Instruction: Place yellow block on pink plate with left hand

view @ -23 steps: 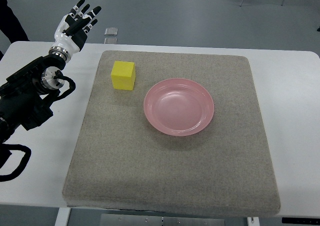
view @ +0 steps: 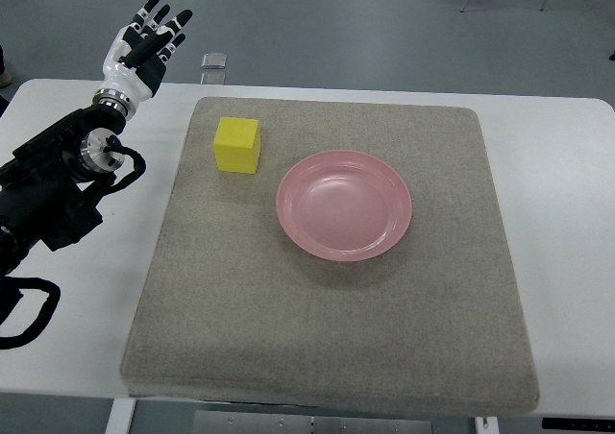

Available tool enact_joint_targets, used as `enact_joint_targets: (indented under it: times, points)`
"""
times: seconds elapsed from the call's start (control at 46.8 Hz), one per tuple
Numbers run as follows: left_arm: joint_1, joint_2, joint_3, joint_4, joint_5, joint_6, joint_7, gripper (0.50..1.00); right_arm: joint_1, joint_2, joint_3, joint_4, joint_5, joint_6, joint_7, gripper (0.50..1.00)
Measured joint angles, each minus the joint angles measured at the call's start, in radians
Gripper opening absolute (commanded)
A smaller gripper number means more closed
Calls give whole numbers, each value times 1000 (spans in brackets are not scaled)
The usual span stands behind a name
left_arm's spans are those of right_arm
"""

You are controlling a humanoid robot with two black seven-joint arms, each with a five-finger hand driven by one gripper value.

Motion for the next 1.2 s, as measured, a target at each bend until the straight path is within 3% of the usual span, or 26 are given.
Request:
enact_joint_targets:
  times: [0.599,0.941,1.197]
  points:
    - [-24,28,31,-57,23,-1,16,988,0,0,0,0,0,0,0,924]
    - [-101,124,277,-97,145,-20,18,986,0,0,0,0,0,0,0,924]
    - [-151,217,387,-248,303,-33,20,984,0,0,0,0,0,0,0,924]
